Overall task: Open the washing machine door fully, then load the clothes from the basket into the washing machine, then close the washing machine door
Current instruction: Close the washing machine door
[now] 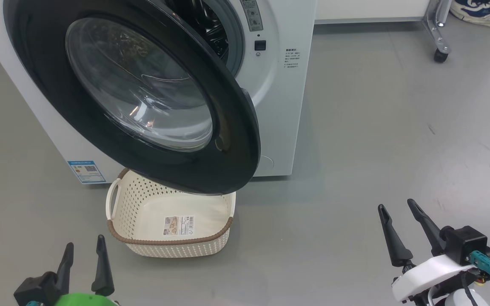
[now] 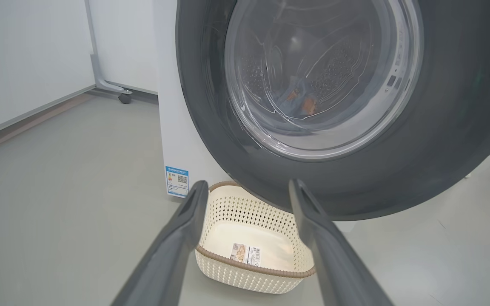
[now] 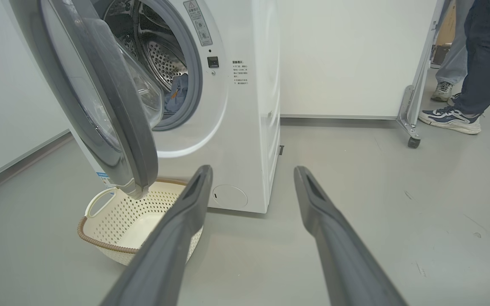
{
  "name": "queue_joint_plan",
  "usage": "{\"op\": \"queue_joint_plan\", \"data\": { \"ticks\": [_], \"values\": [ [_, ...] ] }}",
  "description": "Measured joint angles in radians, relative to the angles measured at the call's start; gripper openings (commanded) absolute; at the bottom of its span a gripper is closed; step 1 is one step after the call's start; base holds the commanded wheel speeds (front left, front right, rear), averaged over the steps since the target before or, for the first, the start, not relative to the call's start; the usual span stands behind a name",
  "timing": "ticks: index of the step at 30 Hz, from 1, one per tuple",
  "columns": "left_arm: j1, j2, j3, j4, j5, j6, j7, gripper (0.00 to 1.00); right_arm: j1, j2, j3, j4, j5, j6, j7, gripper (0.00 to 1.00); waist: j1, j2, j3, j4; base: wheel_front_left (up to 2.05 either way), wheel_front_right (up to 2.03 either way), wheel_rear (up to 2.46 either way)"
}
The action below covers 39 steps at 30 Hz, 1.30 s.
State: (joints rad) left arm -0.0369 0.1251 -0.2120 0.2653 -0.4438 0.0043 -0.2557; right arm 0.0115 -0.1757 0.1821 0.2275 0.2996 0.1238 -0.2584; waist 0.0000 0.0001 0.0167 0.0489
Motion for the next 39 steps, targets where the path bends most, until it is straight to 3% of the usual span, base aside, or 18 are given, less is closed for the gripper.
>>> {"op": "queue_joint_plan", "data": {
  "ticks": [20,21,22,23,39],
  "values": [
    [0.058,-0.031,0.048,-0.064,0.059,-0.011,0.0,1.0,-0.002,0.005,0.006,0.008,-0.001,0.0,0.0,1.0,0.0,0.0,0.0,0.008,0.0,0.0,0.0],
    [0.061,-0.032,0.05,-0.065,0.061,-0.011,0.0,1.0,-0.002,0.006,0.004,0.013,-0.001,0.0,0.0,0.87,0.0,0.0,-0.001,0.009,0.0,0.0,0.0],
    [0.065,-0.033,0.052,-0.065,0.061,-0.011,0.0,1.0,-0.002,0.009,0.002,0.02,-0.001,0.0,0.0,0.27,0.0,0.0,-0.001,0.009,0.0,0.0,0.0],
    [0.068,-0.034,0.055,-0.066,0.061,-0.012,0.0,1.0,-0.002,0.012,-0.001,0.026,0.0,0.0,0.0,0.0,0.0,0.0,-0.002,0.01,0.0,0.0,0.0],
    [0.079,-0.061,0.056,-0.074,0.083,-0.042,0.0,1.0,-0.075,0.065,-0.054,0.064,0.055,0.0,0.0,0.0,0.0,0.0,-0.006,0.052,0.0,0.0,0.0]
  ]
}}
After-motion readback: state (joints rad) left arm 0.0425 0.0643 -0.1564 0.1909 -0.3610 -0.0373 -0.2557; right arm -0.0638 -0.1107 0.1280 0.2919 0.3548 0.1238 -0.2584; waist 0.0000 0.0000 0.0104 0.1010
